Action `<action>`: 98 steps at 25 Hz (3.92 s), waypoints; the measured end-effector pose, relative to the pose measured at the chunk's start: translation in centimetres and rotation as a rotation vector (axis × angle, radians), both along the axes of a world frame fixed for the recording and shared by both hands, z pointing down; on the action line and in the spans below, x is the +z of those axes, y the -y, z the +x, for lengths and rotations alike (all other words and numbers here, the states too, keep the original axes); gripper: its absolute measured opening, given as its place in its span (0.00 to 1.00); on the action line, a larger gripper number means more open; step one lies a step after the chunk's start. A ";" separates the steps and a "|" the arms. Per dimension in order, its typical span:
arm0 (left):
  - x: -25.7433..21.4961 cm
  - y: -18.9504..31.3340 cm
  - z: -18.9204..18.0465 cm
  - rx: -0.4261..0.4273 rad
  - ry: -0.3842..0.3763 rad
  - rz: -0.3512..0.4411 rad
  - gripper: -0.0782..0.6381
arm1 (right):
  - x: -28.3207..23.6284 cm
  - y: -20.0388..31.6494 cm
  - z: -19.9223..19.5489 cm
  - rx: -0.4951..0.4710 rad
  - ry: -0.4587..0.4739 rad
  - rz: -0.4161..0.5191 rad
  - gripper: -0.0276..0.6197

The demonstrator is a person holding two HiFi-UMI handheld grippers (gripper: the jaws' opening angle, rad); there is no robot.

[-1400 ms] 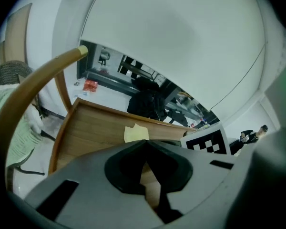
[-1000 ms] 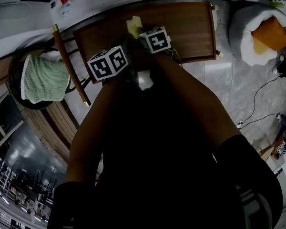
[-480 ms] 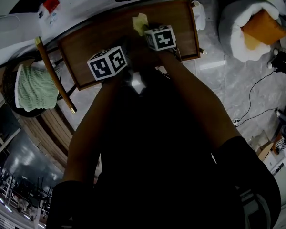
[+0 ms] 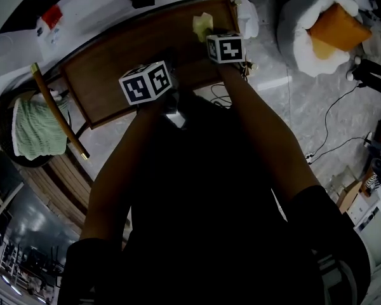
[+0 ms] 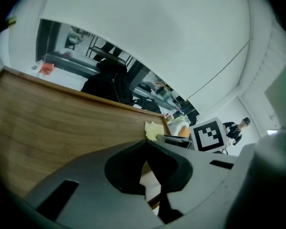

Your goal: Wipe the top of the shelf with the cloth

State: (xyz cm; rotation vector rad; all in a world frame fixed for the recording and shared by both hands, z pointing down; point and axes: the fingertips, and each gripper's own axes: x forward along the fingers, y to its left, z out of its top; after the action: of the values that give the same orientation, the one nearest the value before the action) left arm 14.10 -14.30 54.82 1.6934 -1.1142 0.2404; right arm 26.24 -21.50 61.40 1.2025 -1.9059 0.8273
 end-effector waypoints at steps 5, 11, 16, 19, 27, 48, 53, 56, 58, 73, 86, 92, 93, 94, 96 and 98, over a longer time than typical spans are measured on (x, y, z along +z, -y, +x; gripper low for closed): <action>-0.5 -0.1 1.3 0.020 -0.011 0.011 0.12 | -0.5 0.6 3.6 0.089 -0.058 -0.006 0.11; -0.9 -0.6 0.2 0.003 -0.033 0.021 0.12 | -0.6 0.7 5.8 0.199 -0.092 -0.021 0.11; -1.2 -1.7 -2.5 -0.036 -0.055 0.025 0.12 | -0.9 0.5 7.7 0.264 -0.163 -0.009 0.11; -1.6 -2.6 -4.8 -0.067 -0.059 0.031 0.12 | -2.1 0.4 7.2 0.278 -0.155 0.026 0.11; -4.5 -6.4 -15.6 -0.164 -0.032 0.036 0.12 | -8.2 -3.7 -14.8 0.003 0.298 0.047 0.11; -5.3 -15.4 -33.8 -0.269 0.042 -0.082 0.12 | 2.2 -19.3 -45.3 -0.427 0.312 -0.248 0.11; -4.7 -15.4 -33.3 -0.259 0.036 -0.096 0.12 | 2.6 -18.9 -45.6 -0.451 0.277 -0.194 0.11; -4.7 -14.9 -32.7 -0.266 0.018 -0.100 0.12 | 2.5 -18.6 -45.0 -0.475 0.252 -0.190 0.11; -4.7 -14.5 -32.0 -0.270 0.008 -0.100 0.12 | 2.5 -18.3 -43.7 -0.480 0.222 -0.184 0.11; -1.7 -11.0 -21.4 -0.140 0.039 -0.140 0.12 | 2.0 -14.2 -30.6 -0.396 0.172 -0.186 0.11; 0.1 -7.9 -10.4 -0.026 -0.003 -0.153 0.12 | 1.8 -10.7 -18.3 -0.312 0.132 -0.167 0.11; 0.4 -6.8 -5.8 0.020 -0.028 -0.153 0.12 | 1.4 -8.8 -11.4 -0.184 0.095 -0.133 0.11; 0.5 -6.5 -5.1 0.027 -0.031 -0.152 0.12 | 1.3 -8.4 -10.4 -0.167 0.086 -0.123 0.11; 0.5 -6.3 -4.5 0.034 -0.034 -0.150 0.12 | 1.3 -8.0 -9.4 -0.154 0.078 -0.115 0.11; 0.5 -5.9 -3.2 0.047 -0.040 -0.147 0.12 | 1.1 -7.3 -7.5 -0.125 0.063 -0.110 0.11; 0.5 -5.4 -1.9 0.057 -0.049 -0.145 0.12 | 1.0 -6.6 -5.6 -0.093 0.048 -0.109 0.11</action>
State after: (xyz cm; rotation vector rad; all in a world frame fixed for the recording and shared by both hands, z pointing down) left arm 12.23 -8.94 55.29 1.5955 -0.9891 0.3067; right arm 20.67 -14.85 62.44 1.0288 -1.9141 0.9047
